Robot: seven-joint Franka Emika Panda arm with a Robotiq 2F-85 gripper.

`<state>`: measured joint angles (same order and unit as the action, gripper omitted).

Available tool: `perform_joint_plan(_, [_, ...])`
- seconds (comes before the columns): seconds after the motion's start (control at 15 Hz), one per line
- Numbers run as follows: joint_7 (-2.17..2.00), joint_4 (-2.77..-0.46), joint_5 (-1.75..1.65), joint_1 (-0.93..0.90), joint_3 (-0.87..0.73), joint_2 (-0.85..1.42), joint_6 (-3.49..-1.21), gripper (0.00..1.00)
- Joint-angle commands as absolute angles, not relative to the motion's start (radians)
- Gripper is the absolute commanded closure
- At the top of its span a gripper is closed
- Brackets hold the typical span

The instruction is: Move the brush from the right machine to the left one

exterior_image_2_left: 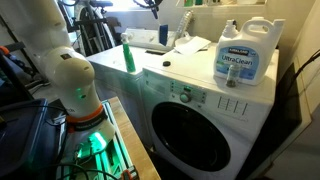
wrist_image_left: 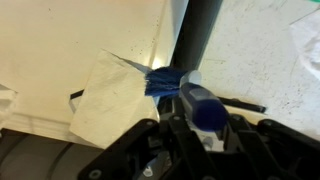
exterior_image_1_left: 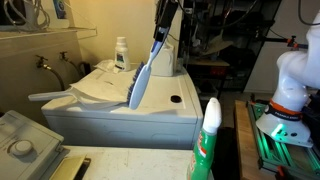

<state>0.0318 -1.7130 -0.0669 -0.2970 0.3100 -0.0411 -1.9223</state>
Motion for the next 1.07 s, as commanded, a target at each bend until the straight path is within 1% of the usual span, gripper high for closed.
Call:
perform_joint_plan(0.0, [0.141, -1.709, -0.078, -0.334, 0.345, -0.016, -1.927, 0.9])
perform_joint_plan(0.4, [0.249, -1.644, -0.075, -0.416, 0.422, 0.104, -1.947, 0.9])
perform_joint_plan(0.73, [0.321, -1.568, -0.073, -0.481, 0.467, 0.253, -2.087, 0.9])
perform_joint_plan(1.0, [0.394, -1.481, -0.069, -0.505, 0.467, 0.391, -2.172, 0.9])
